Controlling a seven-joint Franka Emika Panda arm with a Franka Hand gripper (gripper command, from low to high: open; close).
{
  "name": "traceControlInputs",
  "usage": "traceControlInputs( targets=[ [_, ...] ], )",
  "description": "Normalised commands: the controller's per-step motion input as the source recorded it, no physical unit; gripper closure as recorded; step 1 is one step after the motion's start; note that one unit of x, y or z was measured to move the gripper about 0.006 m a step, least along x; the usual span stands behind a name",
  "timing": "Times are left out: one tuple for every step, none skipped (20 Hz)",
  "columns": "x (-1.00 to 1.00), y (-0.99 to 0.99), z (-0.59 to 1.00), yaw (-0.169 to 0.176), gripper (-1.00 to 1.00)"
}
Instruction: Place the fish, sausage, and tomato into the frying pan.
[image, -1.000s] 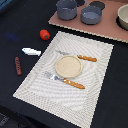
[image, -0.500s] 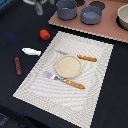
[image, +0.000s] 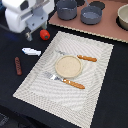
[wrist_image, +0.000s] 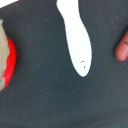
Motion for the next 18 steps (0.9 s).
traceControlInputs(
  targets=[
    [-0.41, -0.69, -0.39, -0.114, -1.00],
    [-0.40, -0.67, -0.36, -0.116, -1.00],
    [-0.38, -0.68, -0.35, -0.115, -1.00],
    [-0.33, -0.69, -0.32, -0.114, -1.00],
    [-0.21, -0.68, -0.25, -0.119, -1.00],
    [-0.18, -0.67, -0.27, -0.117, -1.00],
    [-0.14, -0.62, -0.31, -0.114, -1.00],
    [-0.10, -0.52, -0.32, -0.105, -1.00],
    [-0.04, -0.41, -0.33, -0.095, -1.00],
    [0.00, -0.31, -0.32, -0.088, -1.00],
    [0.00, -0.18, -0.30, -0.081, -1.00],
    [0.00, -0.10, -0.29, -0.079, -1.00],
    [0.00, -0.07, -0.30, -0.075, -1.00],
    [0.00, -0.05, -0.31, -0.070, -1.00],
    [0.00, -0.03, -0.34, -0.062, -1.00],
    [0.00, -0.08, -0.40, -0.058, -1.00],
    [0.00, -0.17, -0.43, -0.056, -1.00],
    [-0.08, -0.23, -0.45, -0.055, -1.00]
  ],
)
